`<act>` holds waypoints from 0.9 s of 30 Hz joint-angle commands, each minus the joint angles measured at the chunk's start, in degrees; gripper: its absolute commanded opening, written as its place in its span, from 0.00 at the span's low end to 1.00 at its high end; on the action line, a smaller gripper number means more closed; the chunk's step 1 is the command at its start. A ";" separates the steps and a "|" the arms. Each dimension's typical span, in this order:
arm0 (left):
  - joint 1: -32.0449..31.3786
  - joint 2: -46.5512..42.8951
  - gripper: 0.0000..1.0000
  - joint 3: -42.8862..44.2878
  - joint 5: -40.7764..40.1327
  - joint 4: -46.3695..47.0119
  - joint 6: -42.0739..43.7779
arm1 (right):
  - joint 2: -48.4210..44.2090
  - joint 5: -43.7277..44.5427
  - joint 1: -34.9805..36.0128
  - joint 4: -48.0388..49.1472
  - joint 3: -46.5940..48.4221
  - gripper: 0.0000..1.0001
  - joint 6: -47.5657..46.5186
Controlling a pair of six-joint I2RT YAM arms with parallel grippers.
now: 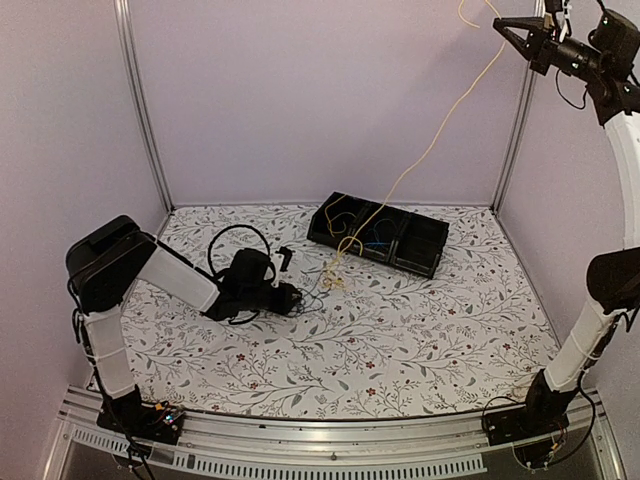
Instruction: Untangle the cables
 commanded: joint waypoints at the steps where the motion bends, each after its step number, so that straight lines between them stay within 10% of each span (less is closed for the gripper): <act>1: 0.31 -8.02 0.37 -5.23 0.89 -1.45 6.53 | -1.90 -2.18 4.12 1.77 -8.45 0.00 2.62; 9: -5.91 -17.32 0.61 -5.14 -1.52 4.01 10.72 | -2.36 2.88 20.31 -2.83 -22.59 0.00 -5.80; 27: -14.36 -12.54 0.63 4.82 -4.08 22.20 22.68 | 1.27 4.42 31.90 -2.36 -26.22 0.00 -5.73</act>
